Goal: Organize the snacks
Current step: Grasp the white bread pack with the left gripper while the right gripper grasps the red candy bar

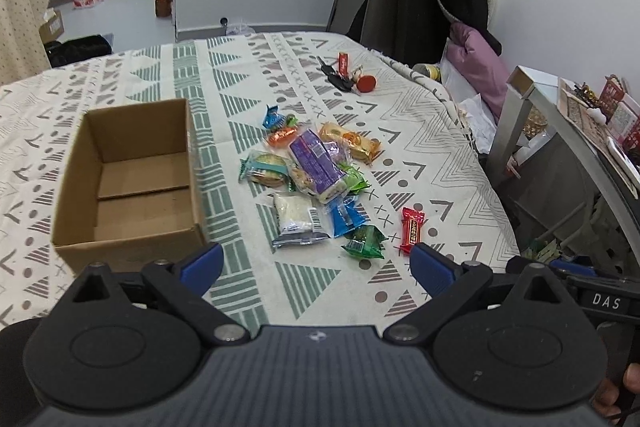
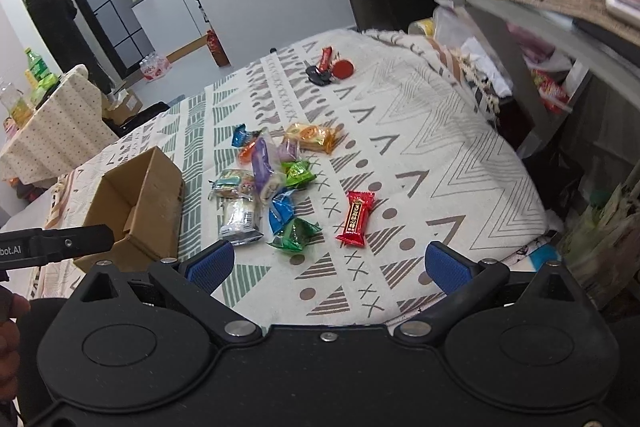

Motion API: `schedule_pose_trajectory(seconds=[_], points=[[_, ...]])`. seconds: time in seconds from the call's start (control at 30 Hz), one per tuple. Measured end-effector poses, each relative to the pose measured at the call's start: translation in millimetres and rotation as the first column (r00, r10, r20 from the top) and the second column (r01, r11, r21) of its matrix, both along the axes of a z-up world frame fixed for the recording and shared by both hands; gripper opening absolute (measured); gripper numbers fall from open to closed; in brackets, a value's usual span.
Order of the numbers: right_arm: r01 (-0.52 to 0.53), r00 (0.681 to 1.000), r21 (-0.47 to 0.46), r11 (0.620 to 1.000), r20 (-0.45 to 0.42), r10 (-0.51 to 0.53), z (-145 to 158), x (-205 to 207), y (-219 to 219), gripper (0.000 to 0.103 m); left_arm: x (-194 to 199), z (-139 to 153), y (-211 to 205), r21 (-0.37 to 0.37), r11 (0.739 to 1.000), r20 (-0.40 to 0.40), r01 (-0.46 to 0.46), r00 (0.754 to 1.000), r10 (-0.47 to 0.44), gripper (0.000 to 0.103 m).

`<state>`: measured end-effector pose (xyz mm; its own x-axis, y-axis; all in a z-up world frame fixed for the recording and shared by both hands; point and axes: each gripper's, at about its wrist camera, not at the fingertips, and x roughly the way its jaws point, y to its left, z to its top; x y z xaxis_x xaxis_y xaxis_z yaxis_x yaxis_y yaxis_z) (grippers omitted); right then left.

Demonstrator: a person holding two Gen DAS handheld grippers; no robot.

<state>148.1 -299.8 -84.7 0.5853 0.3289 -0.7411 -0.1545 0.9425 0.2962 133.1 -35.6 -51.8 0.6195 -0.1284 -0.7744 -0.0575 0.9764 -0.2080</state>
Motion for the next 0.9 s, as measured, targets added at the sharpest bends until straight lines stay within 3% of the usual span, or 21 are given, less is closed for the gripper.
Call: schedule_pose_trajectory(seconds=[0.13,0.43,0.9], points=[[-0.002,1.000,0.015,1.000,-0.027,0.002,-12,14,0,0.099,16,-11,-3,-0.006,1.000,-0.019,-0.001,1.000,0.001,0.099],[0.026,0.993,0.041,0.999,-0.113,-0.021,-44,47,-1,0.088,54,-41,-6,-0.018,1.000,-0.082,-0.014,0.997,0.013,0.083],[0.096,0.972,0.054,0.994,-0.219,-0.082,-86,98,3,0.077,111,-89,-14,-0.001,1.000,-0.185,-0.029,0.982,0.028,0.077]])
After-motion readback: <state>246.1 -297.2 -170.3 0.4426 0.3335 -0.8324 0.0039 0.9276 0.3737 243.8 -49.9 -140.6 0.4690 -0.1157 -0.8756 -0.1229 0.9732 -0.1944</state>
